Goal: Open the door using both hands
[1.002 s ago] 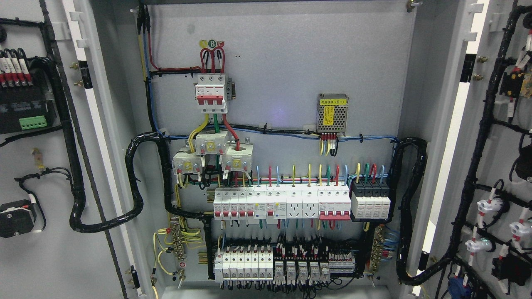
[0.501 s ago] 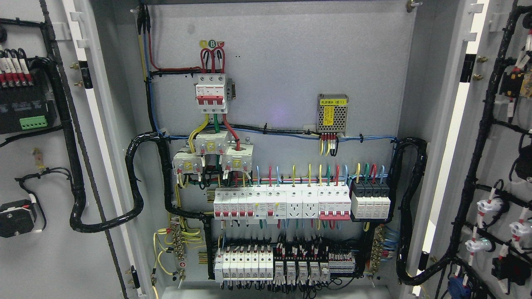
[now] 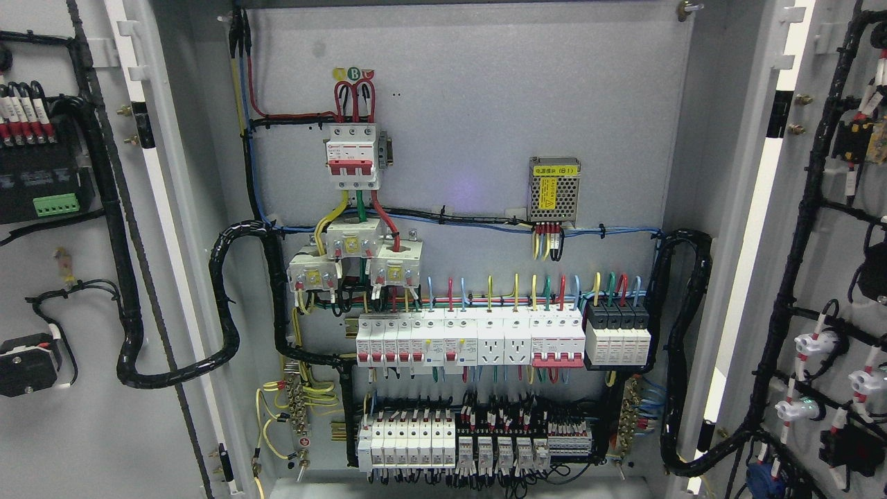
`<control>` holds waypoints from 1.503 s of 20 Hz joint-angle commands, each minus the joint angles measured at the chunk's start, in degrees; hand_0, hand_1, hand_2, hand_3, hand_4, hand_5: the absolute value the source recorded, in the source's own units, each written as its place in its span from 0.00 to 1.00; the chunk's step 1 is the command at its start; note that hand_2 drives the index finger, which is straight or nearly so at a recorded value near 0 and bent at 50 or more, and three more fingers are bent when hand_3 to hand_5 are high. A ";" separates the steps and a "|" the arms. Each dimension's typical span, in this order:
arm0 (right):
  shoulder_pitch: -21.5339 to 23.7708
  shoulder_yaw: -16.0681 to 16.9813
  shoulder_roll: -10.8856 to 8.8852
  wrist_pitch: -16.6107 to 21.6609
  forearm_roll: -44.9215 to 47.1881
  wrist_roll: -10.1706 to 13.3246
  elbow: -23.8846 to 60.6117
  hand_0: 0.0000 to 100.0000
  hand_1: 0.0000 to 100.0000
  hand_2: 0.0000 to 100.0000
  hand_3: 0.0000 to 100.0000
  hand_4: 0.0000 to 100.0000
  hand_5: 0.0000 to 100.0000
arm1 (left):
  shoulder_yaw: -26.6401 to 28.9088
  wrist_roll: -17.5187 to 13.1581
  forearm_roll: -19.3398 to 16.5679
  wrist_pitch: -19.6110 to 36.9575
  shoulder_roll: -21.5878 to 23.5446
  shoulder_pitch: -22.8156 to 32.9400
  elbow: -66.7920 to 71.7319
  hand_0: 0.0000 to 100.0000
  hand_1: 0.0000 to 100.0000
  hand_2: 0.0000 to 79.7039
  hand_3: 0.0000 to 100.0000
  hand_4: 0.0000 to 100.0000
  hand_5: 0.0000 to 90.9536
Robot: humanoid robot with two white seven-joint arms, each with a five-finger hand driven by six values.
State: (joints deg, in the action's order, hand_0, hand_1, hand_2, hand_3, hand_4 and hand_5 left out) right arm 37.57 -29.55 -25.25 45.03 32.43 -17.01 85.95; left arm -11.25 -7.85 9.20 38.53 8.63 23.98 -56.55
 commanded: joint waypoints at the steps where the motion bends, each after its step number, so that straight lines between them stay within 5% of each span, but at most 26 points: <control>1: 3.12 -1.83 2.84 8.58 0.00 0.05 -15.43 0.00 0.00 0.00 0.00 0.00 0.00 | -0.35 -0.06 -1.12 -0.38 -5.37 -3.58 27.69 0.00 0.00 0.00 0.00 0.03 0.00; 8: 1.37 -0.95 8.11 8.49 0.18 0.23 -33.28 0.00 0.00 0.00 0.00 0.00 0.00 | -0.17 -0.06 -0.94 -3.45 -8.80 -8.68 44.22 0.00 0.00 0.00 0.00 0.03 0.00; 15: -5.84 3.71 16.71 7.96 -0.08 0.49 -55.68 0.00 0.00 0.00 0.00 0.00 0.00 | 0.35 -0.06 -0.68 -23.73 -10.13 -11.23 49.16 0.00 0.00 0.00 0.00 0.03 0.00; 19: -10.58 6.52 20.85 7.00 -0.08 0.67 -66.76 0.00 0.00 0.00 0.00 0.00 0.00 | 2.47 -0.06 -0.59 -30.08 -10.13 -11.84 49.43 0.00 0.00 0.00 0.00 0.03 0.00; 22: -14.01 10.55 23.75 0.79 0.01 0.67 -73.01 0.00 0.00 0.00 0.00 0.00 0.00 | 2.47 -0.06 -0.59 -34.56 -10.21 -12.90 51.88 0.00 0.00 0.00 0.00 0.03 0.00; 26: -15.95 16.71 24.99 -14.94 0.01 0.75 -73.46 0.00 0.00 0.00 0.00 0.00 0.00 | 2.47 -0.06 -0.59 -36.42 -10.39 -14.31 54.00 0.00 0.00 0.00 0.00 0.03 0.00; 30: -17.79 17.51 24.99 -22.70 -0.17 1.71 -73.82 0.00 0.00 0.00 0.00 0.00 0.00 | 2.47 0.03 -1.03 -36.51 -10.39 -14.22 53.91 0.00 0.00 0.00 0.00 0.03 0.00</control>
State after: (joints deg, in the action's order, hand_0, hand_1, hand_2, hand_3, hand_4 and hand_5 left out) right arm 23.12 -19.56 -5.56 27.60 32.38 -16.22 25.76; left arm -9.51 -8.00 8.44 2.50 0.63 10.54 -9.07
